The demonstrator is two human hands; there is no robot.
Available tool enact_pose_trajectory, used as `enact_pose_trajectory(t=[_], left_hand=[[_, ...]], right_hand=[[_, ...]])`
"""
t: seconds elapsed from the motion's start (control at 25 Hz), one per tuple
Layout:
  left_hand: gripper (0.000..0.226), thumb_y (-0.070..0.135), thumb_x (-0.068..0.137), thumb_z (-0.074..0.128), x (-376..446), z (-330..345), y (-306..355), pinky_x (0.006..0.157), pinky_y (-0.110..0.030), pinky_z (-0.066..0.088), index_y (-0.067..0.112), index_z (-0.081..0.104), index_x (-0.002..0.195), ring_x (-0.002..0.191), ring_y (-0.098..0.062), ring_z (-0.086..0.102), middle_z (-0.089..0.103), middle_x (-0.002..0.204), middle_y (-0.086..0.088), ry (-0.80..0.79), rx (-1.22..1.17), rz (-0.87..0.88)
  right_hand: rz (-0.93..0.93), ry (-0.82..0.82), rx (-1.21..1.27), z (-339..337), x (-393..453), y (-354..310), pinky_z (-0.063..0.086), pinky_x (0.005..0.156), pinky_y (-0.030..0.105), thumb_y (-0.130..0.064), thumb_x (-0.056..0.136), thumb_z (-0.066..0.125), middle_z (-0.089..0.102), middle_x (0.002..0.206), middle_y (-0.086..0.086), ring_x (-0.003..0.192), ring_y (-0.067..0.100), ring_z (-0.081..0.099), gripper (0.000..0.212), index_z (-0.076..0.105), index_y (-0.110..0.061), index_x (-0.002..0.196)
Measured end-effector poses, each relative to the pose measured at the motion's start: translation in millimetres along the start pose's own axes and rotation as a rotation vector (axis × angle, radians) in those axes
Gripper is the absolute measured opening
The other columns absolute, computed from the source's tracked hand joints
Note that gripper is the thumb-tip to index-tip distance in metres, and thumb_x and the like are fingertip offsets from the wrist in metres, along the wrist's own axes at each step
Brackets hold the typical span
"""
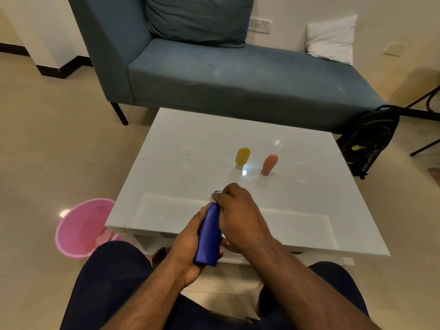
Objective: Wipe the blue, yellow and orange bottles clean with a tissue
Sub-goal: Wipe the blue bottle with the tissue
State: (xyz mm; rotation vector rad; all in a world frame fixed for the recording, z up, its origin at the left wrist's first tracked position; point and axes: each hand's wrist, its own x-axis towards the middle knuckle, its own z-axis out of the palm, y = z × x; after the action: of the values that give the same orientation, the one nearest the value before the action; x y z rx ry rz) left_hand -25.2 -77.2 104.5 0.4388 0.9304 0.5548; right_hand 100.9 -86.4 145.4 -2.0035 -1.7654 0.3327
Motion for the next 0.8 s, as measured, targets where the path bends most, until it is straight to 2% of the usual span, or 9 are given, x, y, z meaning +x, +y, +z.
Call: enact_pose_trajectory(t=[0.08, 0.2, 0.28, 0.36, 0.44, 0.48, 0.56, 0.64, 0.8], left_hand=[[0.049, 0.05, 0.094, 0.057, 0.7, -0.6, -0.8, 0.061, -0.036, 0.054, 0.01, 0.064, 0.121, 0.069, -0.026, 0.066, 0.072, 0.088, -0.016, 0.003, 0.0, -0.007], [0.047, 0.049, 0.096, 0.054, -1.7, -0.7, 0.1, 0.058, -0.035, 0.056, 0.011, 0.064, 0.123, 0.071, -0.025, 0.066, 0.073, 0.089, -0.014, -0.002, -0.034, -0.013], [0.049, 0.049, 0.095, 0.056, -0.3, -2.0, 0.4, 0.06, -0.036, 0.055, 0.011, 0.063, 0.126, 0.072, -0.026, 0.066, 0.072, 0.091, -0.015, -0.004, -0.042, -0.022], [0.05, 0.049, 0.094, 0.058, 0.5, -1.8, 0.2, 0.062, -0.037, 0.053, 0.01, 0.063, 0.126, 0.07, -0.026, 0.065, 0.071, 0.089, -0.015, -0.007, -0.053, -0.03], [0.049, 0.048, 0.094, 0.057, 0.2, -1.3, 0.0, 0.062, -0.037, 0.055, 0.011, 0.063, 0.126, 0.071, -0.026, 0.066, 0.072, 0.089, -0.014, -0.021, -0.073, -0.032], [0.049, 0.048, 0.095, 0.056, -0.7, -1.2, 1.0, 0.063, -0.037, 0.056, 0.011, 0.063, 0.127, 0.073, -0.026, 0.068, 0.073, 0.092, -0.014, -0.03, -0.091, -0.034], [0.049, 0.049, 0.096, 0.054, -0.4, -2.6, 2.0, 0.069, -0.04, 0.058, 0.012, 0.064, 0.128, 0.08, -0.027, 0.072, 0.075, 0.099, -0.015, -0.047, -0.122, -0.046], [0.05, 0.051, 0.097, 0.053, 0.7, -3.6, 1.6, 0.074, -0.043, 0.057, 0.014, 0.065, 0.128, 0.086, -0.028, 0.072, 0.075, 0.105, -0.017, -0.051, -0.124, -0.063], [0.05, 0.051, 0.098, 0.051, 1.0, -2.8, 0.2, 0.077, -0.043, 0.056, 0.014, 0.064, 0.129, 0.086, -0.028, 0.071, 0.074, 0.105, -0.016, -0.053, -0.137, -0.067]], right_hand=[[0.053, 0.018, 0.053, -2.2, 2.5, -2.0, 0.046, 0.083, 0.022, -0.024, 0.091, 0.057, 0.05, 0.109, -0.006, 0.101, 0.014, 0.051, 0.025, 0.056, -0.021, 0.116], [-0.033, 0.012, 0.071, 9.4, -20.5, -13.2, 0.048, 0.087, 0.027, -0.028, 0.093, 0.052, 0.052, 0.11, -0.004, 0.098, 0.014, 0.052, 0.021, 0.057, -0.022, 0.113], [0.04, 0.004, 0.2, 7.2, -20.5, -9.4, 0.051, 0.084, 0.031, -0.029, 0.093, 0.052, 0.053, 0.105, -0.005, 0.093, 0.014, 0.054, 0.01, 0.055, -0.024, 0.102], [0.148, 0.039, 0.274, 5.6, -7.2, -1.3, 0.051, 0.079, 0.026, -0.026, 0.092, 0.055, 0.053, 0.101, -0.006, 0.09, 0.014, 0.056, 0.006, 0.053, -0.028, 0.096], [0.198, 0.05, 0.293, 6.9, -6.9, -5.1, 0.045, 0.072, 0.011, -0.027, 0.092, 0.054, 0.053, 0.099, -0.009, 0.087, 0.011, 0.055, 0.006, 0.055, -0.025, 0.097], [0.158, 0.056, 0.27, 10.1, -14.2, -10.3, 0.044, 0.072, 0.01, -0.029, 0.093, 0.052, 0.054, 0.1, -0.008, 0.088, 0.01, 0.054, 0.01, 0.057, -0.023, 0.1], [-0.003, 0.04, 0.173, 18.4, -34.5, -16.1, 0.047, 0.083, 0.02, -0.028, 0.095, 0.05, 0.056, 0.106, -0.004, 0.095, 0.013, 0.052, 0.018, 0.059, -0.021, 0.108], [-0.064, 0.032, 0.119, 18.8, -40.2, -9.2, 0.047, 0.086, 0.026, -0.028, 0.095, 0.05, 0.057, 0.108, -0.003, 0.097, 0.014, 0.052, 0.021, 0.06, -0.023, 0.113], [0.09, 0.078, 0.169, 17.4, -24.7, -3.3, 0.046, 0.081, 0.021, -0.031, 0.095, 0.049, 0.055, 0.104, -0.008, 0.09, 0.007, 0.051, 0.018, 0.06, -0.026, 0.109]])
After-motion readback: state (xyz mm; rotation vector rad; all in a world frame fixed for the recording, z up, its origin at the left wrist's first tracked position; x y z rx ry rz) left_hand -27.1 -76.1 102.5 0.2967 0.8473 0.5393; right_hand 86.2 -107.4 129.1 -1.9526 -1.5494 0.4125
